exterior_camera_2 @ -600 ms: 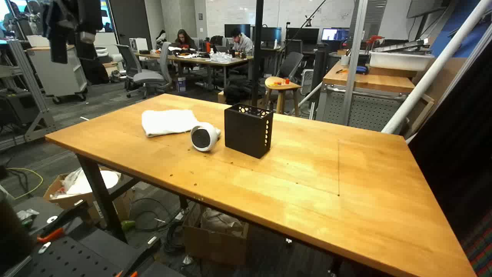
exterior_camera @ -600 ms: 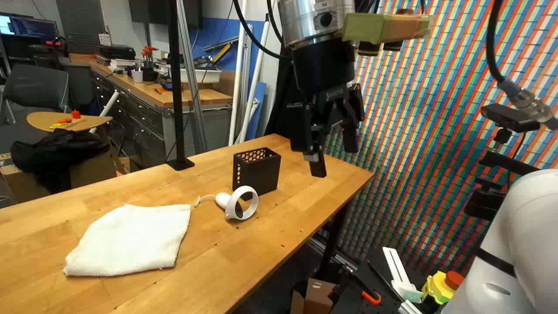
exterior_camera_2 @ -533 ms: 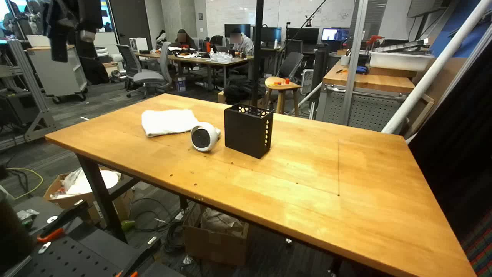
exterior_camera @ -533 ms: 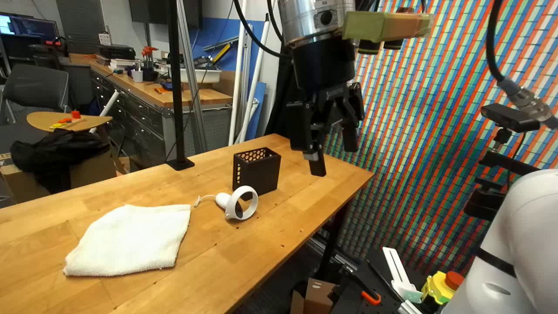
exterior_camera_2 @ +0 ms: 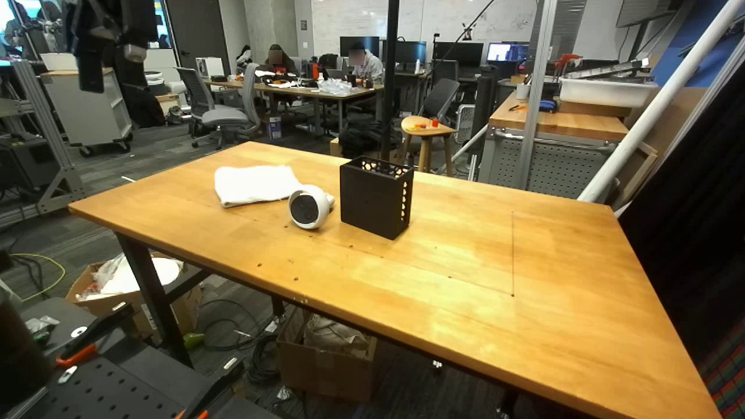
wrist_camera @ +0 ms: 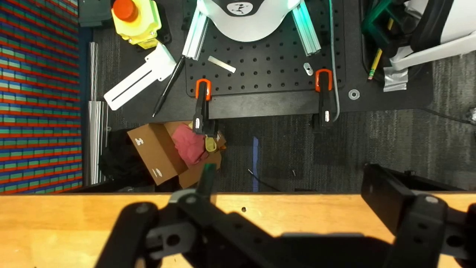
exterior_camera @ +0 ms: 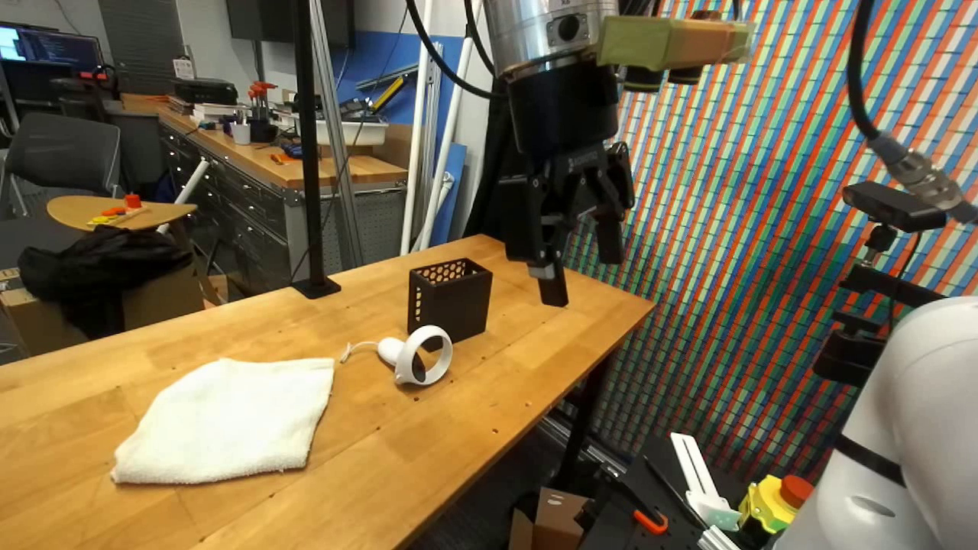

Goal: Pick up the white towel from the table and put it in the small basket.

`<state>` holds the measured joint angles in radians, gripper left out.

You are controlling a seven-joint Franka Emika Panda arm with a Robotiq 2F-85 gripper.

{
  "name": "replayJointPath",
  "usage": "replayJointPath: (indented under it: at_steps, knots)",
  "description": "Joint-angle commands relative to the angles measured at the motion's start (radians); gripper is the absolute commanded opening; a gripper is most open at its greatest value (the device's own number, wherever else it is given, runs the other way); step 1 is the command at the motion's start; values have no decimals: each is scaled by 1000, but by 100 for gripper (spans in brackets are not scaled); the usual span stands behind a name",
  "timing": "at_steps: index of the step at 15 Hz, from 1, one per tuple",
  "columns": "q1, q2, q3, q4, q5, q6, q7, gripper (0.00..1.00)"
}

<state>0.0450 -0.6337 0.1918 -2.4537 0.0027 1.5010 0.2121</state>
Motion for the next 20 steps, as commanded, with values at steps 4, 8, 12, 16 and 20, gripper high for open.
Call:
replayJointPath:
  at_steps: [4, 8, 12, 16, 20]
  knots:
    - [47, 146, 0, 104, -95, 83, -91, 100]
    - [58, 256, -12, 189, -183, 193, -183, 100]
    - [56, 373, -21, 295, -241, 309, -251, 100]
    - [59, 502, -27, 409, -241, 441, -295, 100]
    - [66, 642, -23, 519, -243, 552, -347, 100]
